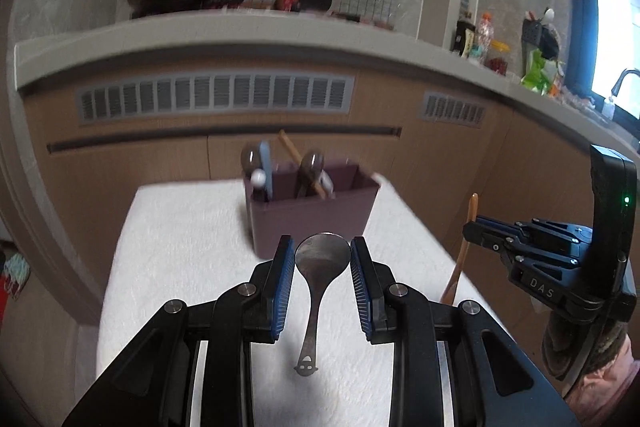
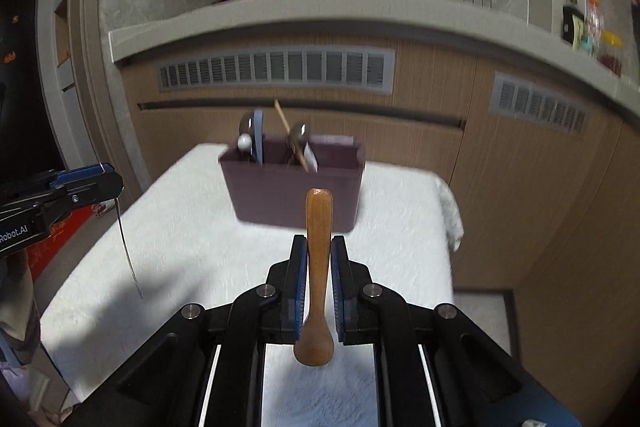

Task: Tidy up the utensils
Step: 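Lower the black spoon into the caddy with the left tool while the right tool drops the wooden spoon in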

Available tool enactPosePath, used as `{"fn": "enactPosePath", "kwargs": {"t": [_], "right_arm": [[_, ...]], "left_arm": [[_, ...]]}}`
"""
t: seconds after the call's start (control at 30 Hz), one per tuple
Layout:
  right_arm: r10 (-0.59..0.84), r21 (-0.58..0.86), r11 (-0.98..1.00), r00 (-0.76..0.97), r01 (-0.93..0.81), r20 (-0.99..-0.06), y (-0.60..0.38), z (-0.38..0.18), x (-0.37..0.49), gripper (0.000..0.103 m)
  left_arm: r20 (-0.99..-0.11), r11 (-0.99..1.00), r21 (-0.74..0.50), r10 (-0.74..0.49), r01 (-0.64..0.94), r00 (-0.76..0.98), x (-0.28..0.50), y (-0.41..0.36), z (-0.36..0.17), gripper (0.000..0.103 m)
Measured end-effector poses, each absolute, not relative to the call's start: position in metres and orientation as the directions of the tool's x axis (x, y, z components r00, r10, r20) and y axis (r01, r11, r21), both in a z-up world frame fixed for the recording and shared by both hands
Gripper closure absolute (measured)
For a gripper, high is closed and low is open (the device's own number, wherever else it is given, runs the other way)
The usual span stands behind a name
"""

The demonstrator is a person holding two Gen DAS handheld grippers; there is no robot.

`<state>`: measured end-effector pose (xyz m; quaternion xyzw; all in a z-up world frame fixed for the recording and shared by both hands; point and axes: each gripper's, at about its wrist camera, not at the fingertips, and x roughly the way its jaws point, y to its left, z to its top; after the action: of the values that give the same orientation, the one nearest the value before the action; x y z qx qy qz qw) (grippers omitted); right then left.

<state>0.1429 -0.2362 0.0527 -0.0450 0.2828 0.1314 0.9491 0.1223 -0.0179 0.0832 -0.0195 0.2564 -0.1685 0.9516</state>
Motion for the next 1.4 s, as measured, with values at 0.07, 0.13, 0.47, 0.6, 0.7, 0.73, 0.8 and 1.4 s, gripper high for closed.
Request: {"fn": "enactPosePath", "kwargs": {"t": [0.07,0.13,0.47,0.6,0.7,0.73,0.8,1.4], "right_arm": [[0.213,-0.049,0.961,0.842,-0.272,-0.496,-0.234,0.079,0.145,0.093],[0.201,-0.093,0.960,0.882,-0.264,-0.425,-0.232,0.113,0.149,0.093],[0.198,-0.098,0.967,0.940,-0.233,-0.279,-0.223,0.198,0.211,0.093],[0.205,-0.093,0.966,0.930,-0.243,-0.306,-0.217,0.189,0.241,0.093],[0.202,-0.101,0.963,0.919,-0.249,-0.337,-0.210,0.175,0.263,0.093],[0.202,-0.100,0.963,0.916,-0.250,-0.347,-0.209,0.171,0.269,0.093],[0.206,-0.096,0.962,0.906,-0.257,-0.371,-0.207,0.160,0.280,0.093],[0.254,0.032,0.955,0.755,-0.296,-0.605,-0.206,0.037,0.347,0.091]], "left_arm": [[-0.443,0.939,-0.110,-0.339,0.324,0.830,0.131,-0.020,0.109,0.074],[-0.411,0.936,-0.109,-0.350,0.335,0.842,0.146,-0.021,0.134,0.074],[-0.295,0.925,-0.156,-0.378,0.346,0.877,0.223,-0.015,0.186,0.074],[-0.315,0.917,-0.201,-0.393,0.344,0.864,0.257,-0.010,0.177,0.074],[-0.329,0.911,-0.229,-0.404,0.343,0.854,0.278,-0.008,0.164,0.074],[-0.335,0.911,-0.233,-0.405,0.342,0.851,0.283,-0.007,0.160,0.074],[-0.350,0.907,-0.249,-0.410,0.339,0.842,0.295,-0.007,0.149,0.074],[-0.535,0.906,-0.332,-0.410,0.262,0.739,0.354,-0.014,0.038,0.070]]}}
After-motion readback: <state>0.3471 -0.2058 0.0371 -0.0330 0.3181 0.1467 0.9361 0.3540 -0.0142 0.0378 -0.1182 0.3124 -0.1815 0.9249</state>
